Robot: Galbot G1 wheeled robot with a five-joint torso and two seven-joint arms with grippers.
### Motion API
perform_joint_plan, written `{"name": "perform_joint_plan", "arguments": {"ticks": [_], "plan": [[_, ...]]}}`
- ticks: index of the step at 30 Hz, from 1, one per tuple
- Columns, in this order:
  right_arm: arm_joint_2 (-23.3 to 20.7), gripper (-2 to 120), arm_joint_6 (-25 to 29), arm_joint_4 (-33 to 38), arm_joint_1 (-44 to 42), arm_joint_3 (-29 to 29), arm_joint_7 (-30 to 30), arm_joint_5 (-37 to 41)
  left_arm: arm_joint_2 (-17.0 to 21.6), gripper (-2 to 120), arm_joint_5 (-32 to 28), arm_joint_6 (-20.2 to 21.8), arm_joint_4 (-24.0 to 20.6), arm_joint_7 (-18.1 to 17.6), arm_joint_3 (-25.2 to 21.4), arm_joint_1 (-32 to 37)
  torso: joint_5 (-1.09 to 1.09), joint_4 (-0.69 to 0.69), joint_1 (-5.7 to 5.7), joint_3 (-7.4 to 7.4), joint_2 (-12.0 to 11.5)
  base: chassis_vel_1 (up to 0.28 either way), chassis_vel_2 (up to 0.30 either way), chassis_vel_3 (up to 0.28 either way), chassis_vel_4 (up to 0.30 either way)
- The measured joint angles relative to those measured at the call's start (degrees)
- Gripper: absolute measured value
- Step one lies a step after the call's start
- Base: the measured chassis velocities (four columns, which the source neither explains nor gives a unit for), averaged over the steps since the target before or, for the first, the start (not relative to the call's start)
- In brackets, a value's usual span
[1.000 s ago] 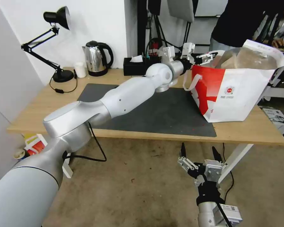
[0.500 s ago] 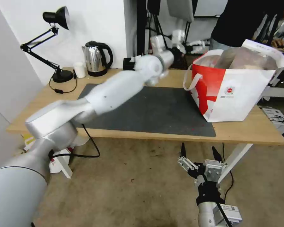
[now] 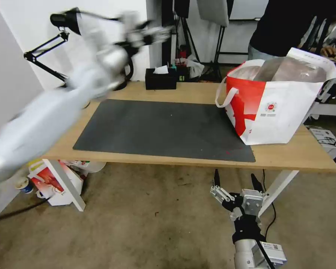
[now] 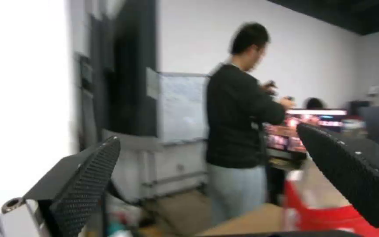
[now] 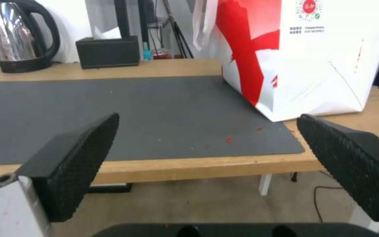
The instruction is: Pick up the trash from the table and place it into the takeout bag.
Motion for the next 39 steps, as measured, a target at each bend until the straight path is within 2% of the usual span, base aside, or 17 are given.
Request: {"name": "perform_joint_plan", "arguments": {"ticks": [1,2,4,5,6,8,10,12,14,16,18,19,22,23,26,30,39], "plan": [[0.0,100,0.0,0.0,0.0,0.0,0.0,0.0,4.4,100,2.6,-1.8,-4.5,1.4,-10.4,11.8,0.11,-0.03,0.0,-0.01,0.0,0.0,0.0,0.0,0.0],[0.0,100,0.0,0.0,0.0,0.0,0.0,0.0,5.8,100,3.2,-2.8,-6.4,2.0,-15.5,18.2,0.06,-0.03,0.0,0.0,0.0,0.0,0.0,0.0,0.0],[0.0,100,0.0,0.0,0.0,0.0,0.0,0.0,6.1,100,3.3,-3.0,-6.8,2.1,-16.8,19.8,0.04,-0.02,0.0,0.0,0.0,0.0,0.0,0.0,0.0],[0.0,100,0.0,0.0,0.0,0.0,0.0,0.0,6.8,100,4.5,-3.8,-9.0,2.6,-25.1,29.4,0.1,-0.08,0.0,0.0,0.0,0.0,0.0,0.0,0.0],[0.0,100,0.0,0.0,0.0,0.0,0.0,0.0,6.6,100,5.9,-4.1,-9.8,2.8,-29.2,34.3,0.11,-0.06,-0.01,0.0,0.0,0.0,0.0,0.0,0.0],[0.0,100,0.0,0.0,0.0,0.0,0.0,0.0,6.2,100,7.0,-4.2,-10.1,3.0,-31.4,36.9,0.1,-0.06,-0.01,0.0,0.0,0.0,0.0,0.0,0.0],[0.0,100,0.0,0.0,0.0,0.0,0.0,0.0,4.2,100,9.8,-4.4,-11.0,3.5,-36.3,43.1,0.07,-0.04,0.0,0.0,0.0,0.0,0.0,0.0,0.0],[0.0,100,0.0,0.0,0.0,0.0,0.0,0.0,-1.5,100,15.0,-5.6,-13.2,3.1,-42.1,51.4,0.08,-0.1,0.0,0.01,0.0,0.0,0.0,0.0,0.0],[0.0,100,0.0,0.0,0.0,0.0,0.0,0.0,-2.7,100,16.1,-5.8,-13.6,3.0,-42.9,52.7,0.08,-0.1,0.01,0.01,0.0,0.0,0.0,0.0,0.0],[0.0,100,0.0,0.0,0.0,0.0,0.0,0.0,-6.4,100,19.8,-6.3,-15.1,3.0,-45.1,56.8,0.11,-0.09,0.01,0.01,0.0,0.0,0.0,0.0,0.0],[0.0,100,0.0,0.0,0.0,0.0,0.0,0.0,-15.9,100,25.1,-5.8,-19.6,3.0,-48.8,65.0,0.08,-0.03,0.0,0.01,0.0,0.0,0.0,0.0,0.0],[0.0,100,0.0,0.0,0.0,0.0,0.0,0.0,-15.9,100,25.1,-5.8,-19.6,3.0,-48.8,65.0,0.08,-0.03,0.0,0.01,0.0,0.0,0.0,0.0,0.0],[0.0,100,0.0,0.0,0.0,0.0,0.0,0.0,-25.4,100,30.9,-6.9,-23.9,3.4,-50.0,71.6,0.1,-0.06,0.0,0.0,0.0,0.0,0.0,0.0,0.0],[0.0,100,0.0,0.0,0.0,0.0,0.0,0.0,-25.4,100,30.9,-6.9,-23.9,3.4,-50.0,71.6,0.1,-0.06,0.0,0.0,0.0,0.0,0.0,0.0,0.0],[0.0,100,0.0,0.0,0.0,0.0,0.0,0.0,-32.1,100,35.3,-7.9,-27.0,4.2,-49.5,76.1,0.11,-0.04,0.0,0.01,0.0,0.0,0.0,0.0,0.0],[0.0,100,0.0,0.0,0.0,0.0,0.0,0.0,-36.7,100,40.9,-9.7,-27.6,4.3,-47.6,78.5,0.11,-0.07,0.01,0.01,0.0,0.0,0.0,0.0,0.0],[0.0,100,0.0,0.0,0.0,0.0,0.0,0.0,-42.3,100,45.9,-14.0,-26.7,4.7,-43.9,83.3,0.1,-0.06,0.01,0.01,0.0,0.0,0.0,0.0,0.0]]}}
